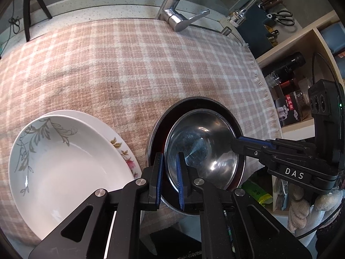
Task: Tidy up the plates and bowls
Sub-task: 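Open both grippers and release the red-bottomed bowl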
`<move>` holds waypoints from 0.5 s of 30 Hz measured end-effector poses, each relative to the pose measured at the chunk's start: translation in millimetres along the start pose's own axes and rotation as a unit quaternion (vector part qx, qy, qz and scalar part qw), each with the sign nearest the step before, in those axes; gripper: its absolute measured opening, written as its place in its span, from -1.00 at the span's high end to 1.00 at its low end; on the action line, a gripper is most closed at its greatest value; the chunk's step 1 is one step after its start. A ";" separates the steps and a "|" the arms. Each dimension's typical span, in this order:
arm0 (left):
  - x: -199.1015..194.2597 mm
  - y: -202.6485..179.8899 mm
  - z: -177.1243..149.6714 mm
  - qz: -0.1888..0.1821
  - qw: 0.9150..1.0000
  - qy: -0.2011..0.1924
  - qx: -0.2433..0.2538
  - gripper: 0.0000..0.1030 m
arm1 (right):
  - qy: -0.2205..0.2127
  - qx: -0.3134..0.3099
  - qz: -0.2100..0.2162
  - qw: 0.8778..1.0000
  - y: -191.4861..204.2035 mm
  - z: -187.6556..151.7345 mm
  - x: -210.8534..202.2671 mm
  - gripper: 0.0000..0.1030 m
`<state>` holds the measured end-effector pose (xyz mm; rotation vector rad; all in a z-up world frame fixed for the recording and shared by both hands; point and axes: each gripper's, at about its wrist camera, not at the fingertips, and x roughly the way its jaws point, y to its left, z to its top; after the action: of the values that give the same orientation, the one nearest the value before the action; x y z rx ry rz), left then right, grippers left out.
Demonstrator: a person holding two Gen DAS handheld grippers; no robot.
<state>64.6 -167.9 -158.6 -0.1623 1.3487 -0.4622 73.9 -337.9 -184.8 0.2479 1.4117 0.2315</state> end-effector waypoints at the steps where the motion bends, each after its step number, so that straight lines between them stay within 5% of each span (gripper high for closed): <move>1: -2.1 0.0 0.0 -0.002 1.000 -0.002 0.000 0.81 | -0.002 -0.002 -0.001 1.000 0.9 -0.4 -1.7 0.80; 15: -54.4 13.1 -13.3 -0.012 0.996 -0.083 -0.042 0.79 | -0.077 -0.046 0.035 0.995 25.8 1.8 -43.6 0.63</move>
<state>46.8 -131.8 -117.6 -0.2802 1.2045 -0.4037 69.1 -326.7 -135.5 0.2338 1.2369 0.3272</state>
